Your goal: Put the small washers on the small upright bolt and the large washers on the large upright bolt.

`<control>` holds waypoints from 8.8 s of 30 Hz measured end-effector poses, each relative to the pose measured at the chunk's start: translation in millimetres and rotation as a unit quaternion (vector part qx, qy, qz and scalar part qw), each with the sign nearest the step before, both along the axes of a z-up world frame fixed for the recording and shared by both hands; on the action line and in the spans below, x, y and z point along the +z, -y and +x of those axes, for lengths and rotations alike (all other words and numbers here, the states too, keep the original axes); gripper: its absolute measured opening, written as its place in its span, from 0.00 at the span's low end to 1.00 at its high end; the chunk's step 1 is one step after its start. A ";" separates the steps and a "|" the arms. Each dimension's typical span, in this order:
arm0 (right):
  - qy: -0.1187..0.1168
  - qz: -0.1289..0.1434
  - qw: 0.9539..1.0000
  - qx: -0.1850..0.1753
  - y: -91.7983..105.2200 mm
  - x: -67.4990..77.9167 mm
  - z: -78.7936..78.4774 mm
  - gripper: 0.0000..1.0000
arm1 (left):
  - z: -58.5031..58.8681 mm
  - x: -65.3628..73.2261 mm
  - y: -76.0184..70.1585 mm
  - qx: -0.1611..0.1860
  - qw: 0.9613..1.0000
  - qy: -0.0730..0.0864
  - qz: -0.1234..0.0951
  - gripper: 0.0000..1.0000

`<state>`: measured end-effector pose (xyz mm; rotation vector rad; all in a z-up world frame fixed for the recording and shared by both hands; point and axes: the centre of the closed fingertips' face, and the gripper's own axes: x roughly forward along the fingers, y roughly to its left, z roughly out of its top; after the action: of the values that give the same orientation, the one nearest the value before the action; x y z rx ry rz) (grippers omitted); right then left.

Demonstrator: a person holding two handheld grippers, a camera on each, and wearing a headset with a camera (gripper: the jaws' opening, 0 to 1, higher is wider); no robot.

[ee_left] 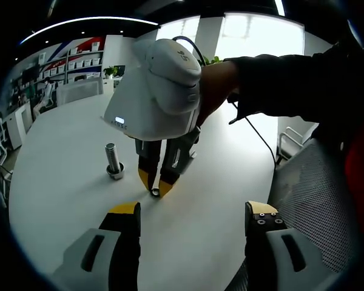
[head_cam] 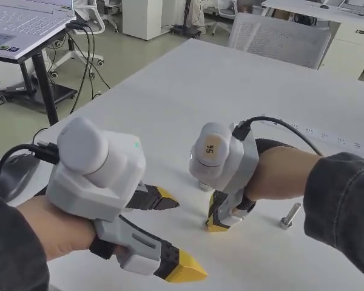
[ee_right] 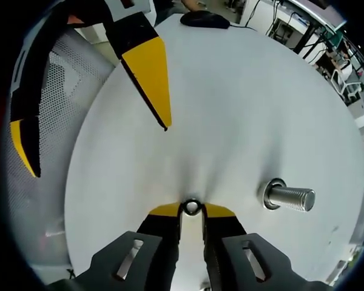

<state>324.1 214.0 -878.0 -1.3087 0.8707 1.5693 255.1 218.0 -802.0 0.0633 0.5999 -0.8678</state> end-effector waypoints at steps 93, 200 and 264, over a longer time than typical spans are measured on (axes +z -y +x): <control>0.018 -0.005 0.987 -0.163 153.5 37.0 30.4 0.14 | -0.6 -1.6 7.1 -0.017 1.000 -0.008 0.010 0.69; 0.031 -0.032 0.994 -0.105 115.7 26.6 64.2 0.14 | -3.2 -6.8 2.6 -0.006 1.000 -0.021 0.010 0.68; 0.025 0.046 0.984 -0.169 126.3 32.3 64.1 0.61 | -2.2 -8.7 10.8 -0.021 0.999 -0.031 0.016 0.68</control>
<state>388.2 87.6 -845.7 -1.0661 0.9228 1.2894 252.9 207.2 -810.8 0.0789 0.6724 -0.9036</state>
